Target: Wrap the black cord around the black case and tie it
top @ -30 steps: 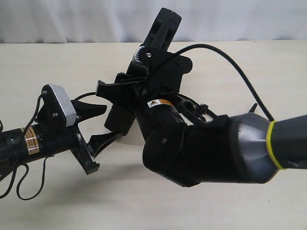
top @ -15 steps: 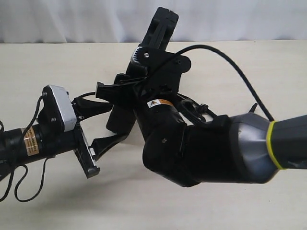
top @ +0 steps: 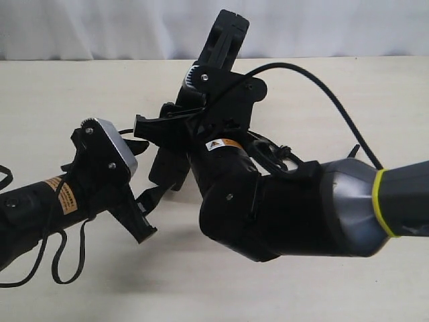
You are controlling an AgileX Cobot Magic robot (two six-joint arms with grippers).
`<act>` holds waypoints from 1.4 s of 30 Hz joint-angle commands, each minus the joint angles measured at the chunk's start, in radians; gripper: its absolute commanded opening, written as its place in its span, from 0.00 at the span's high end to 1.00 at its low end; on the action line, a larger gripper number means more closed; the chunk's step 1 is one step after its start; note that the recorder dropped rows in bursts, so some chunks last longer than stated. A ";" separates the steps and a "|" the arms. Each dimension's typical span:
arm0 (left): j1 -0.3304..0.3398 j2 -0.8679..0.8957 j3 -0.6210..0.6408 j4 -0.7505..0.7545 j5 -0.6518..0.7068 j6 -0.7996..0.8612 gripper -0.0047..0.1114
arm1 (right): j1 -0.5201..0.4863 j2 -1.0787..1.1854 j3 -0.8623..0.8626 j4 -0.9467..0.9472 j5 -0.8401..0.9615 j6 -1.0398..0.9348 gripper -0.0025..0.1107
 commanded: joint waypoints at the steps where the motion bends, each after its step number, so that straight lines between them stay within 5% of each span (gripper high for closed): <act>1: -0.006 -0.002 -0.005 0.020 -0.003 -0.037 0.38 | -0.004 -0.018 -0.005 -0.042 -0.028 -0.006 0.94; 8: -0.006 0.015 -0.005 0.022 -0.004 0.017 0.15 | -0.004 -0.018 -0.007 -0.042 -0.029 -0.006 0.94; 17: -0.006 0.044 -0.005 0.020 -0.083 -0.071 0.14 | -0.004 -0.018 -0.009 -0.042 -0.029 -0.002 0.94; 28: -0.006 0.220 -0.014 0.005 -0.366 -0.025 0.14 | -0.004 -0.018 -0.009 -0.042 -0.029 0.006 0.94; 42: -0.006 0.257 -0.176 -0.027 -0.160 -0.006 0.14 | -0.004 -0.018 -0.009 -0.042 -0.014 0.014 0.94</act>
